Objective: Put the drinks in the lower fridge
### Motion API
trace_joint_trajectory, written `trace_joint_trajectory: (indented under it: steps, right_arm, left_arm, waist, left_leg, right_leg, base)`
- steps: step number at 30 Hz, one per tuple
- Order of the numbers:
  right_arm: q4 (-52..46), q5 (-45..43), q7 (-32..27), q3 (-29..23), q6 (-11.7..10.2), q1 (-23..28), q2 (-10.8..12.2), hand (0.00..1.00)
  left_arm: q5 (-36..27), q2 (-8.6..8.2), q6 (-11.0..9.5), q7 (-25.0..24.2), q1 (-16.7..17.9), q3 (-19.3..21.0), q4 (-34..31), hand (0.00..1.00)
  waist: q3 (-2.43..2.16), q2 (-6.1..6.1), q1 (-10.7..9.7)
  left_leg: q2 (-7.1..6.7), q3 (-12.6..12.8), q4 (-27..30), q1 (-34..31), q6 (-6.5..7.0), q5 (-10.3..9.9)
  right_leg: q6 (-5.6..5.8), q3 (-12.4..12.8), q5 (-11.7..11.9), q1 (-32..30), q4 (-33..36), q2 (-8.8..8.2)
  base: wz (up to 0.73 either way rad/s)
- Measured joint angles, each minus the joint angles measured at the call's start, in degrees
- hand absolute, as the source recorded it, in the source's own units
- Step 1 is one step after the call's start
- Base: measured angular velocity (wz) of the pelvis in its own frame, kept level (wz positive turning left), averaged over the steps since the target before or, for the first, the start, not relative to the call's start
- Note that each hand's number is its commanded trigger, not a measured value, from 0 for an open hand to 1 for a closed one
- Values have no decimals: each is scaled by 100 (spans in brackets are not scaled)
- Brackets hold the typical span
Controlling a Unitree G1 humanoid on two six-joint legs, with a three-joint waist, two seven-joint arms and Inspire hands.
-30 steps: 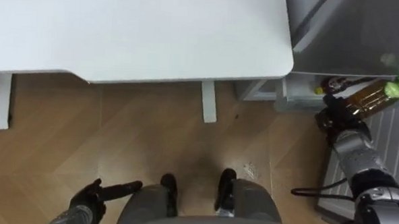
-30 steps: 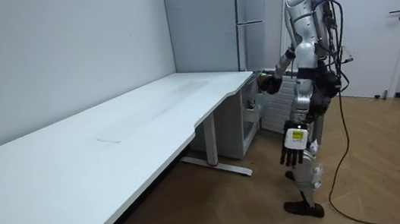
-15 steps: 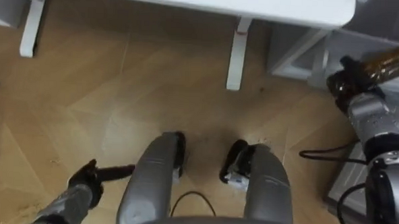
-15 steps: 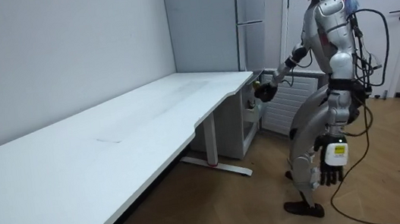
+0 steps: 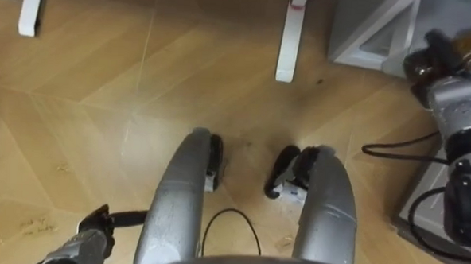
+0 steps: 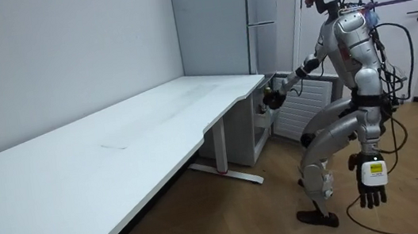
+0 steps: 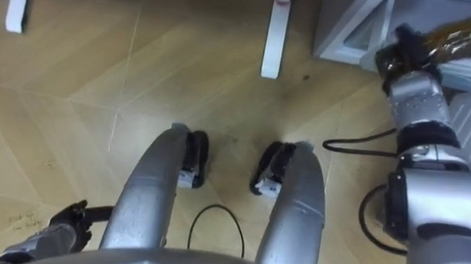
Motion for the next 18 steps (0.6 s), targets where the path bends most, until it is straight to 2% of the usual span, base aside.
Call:
trace_joint_trajectory:
  steps: [1,3,4,5,6,7,12,18]
  right_arm:
    - [-45,123,-50,0,-67,-91,-61,57]
    - [-176,269,-166,-17,-153,-169,-149,79]
    - [-399,355,-257,-57,-185,-171,-180,82]
    - [-490,390,-291,-65,-211,-172,-192,61]
    - [-566,483,-334,-75,-245,-192,-219,23]
    - [-570,570,-404,-79,-260,-217,-236,0]
    - [-580,698,-730,-92,-289,-345,-241,0]
    - [-580,1000,-1211,-305,-290,-362,-273,0]
  left_arm:
    - [0,0,-1,58,14,3,5,0]
    - [4,12,-11,84,20,14,-2,0]
    - [2,30,-30,87,30,27,-12,0]
    - [2,36,-45,90,32,36,-12,0]
    - [3,45,-96,94,32,55,-15,0]
    - [3,46,-142,97,32,54,-16,0]
    - [4,84,-234,218,53,55,-15,0]
    - [4,120,-327,309,175,137,-10,0]
  waist:
    - [0,1,-9]
    - [-2,-1,-15]
    - [-3,-3,-28]
    - [-4,-3,-40]
    - [-6,-4,-49]
    - [-7,-6,-53]
    - [-9,-7,-190]
    - [-23,6,-185]
  left_leg:
    - [21,1,17,-8,-5,-3]
    - [60,7,43,-15,-28,-21]
    - [92,6,72,-20,-49,-49]
    - [102,5,82,-17,-53,-61]
    - [114,6,102,0,-61,-95]
    - [113,10,111,13,-68,-119]
    - [109,32,111,15,-16,-146]
    - [165,82,110,129,23,-217]
  right_leg:
    - [-4,-6,-2,-2,-1,5]
    - [-2,-19,-1,1,-3,48]
    - [9,-24,5,2,-7,90]
    - [7,-34,4,9,-6,91]
    - [-6,-40,-4,23,-1,96]
    - [-17,-37,-10,31,5,95]
    - [-24,-19,-20,28,3,87]
    - [-12,-14,-26,144,-40,117]
  base:
    - [-3]
    - [-8]
    - [-11]
    - [-11]
    - [-9]
    - [-8]
    - [-1]
    - [-4]
